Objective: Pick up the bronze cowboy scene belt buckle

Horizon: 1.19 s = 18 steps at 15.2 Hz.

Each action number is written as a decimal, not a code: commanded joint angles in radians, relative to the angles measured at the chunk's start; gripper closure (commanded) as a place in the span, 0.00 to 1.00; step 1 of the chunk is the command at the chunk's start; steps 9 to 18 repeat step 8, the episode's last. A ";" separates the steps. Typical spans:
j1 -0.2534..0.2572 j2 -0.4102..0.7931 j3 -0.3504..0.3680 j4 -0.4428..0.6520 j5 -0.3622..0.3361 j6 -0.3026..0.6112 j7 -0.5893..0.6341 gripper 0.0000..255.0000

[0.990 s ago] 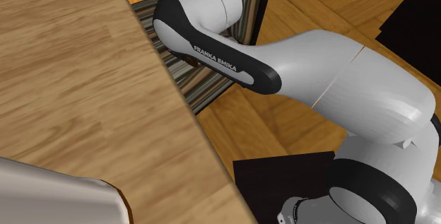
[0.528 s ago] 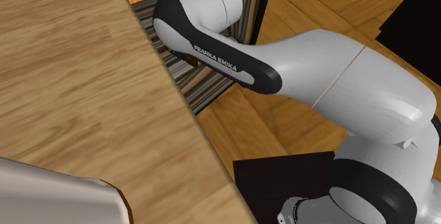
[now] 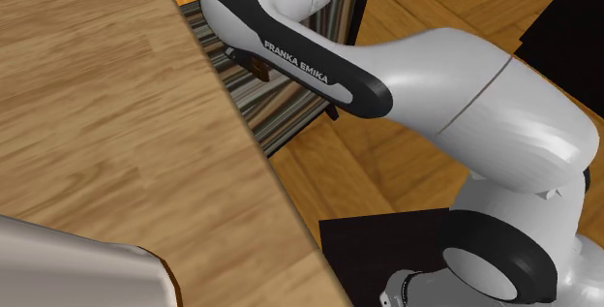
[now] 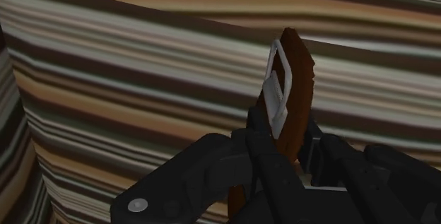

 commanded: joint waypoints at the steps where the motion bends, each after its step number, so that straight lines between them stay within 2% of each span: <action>1: 0.005 0.012 0.001 0.046 -0.006 -0.036 0.003 1.00; 6: 0.024 0.058 0.005 0.179 -0.029 -0.125 0.013 1.00; 18: 0.025 0.059 0.005 0.183 -0.029 -0.128 0.014 1.00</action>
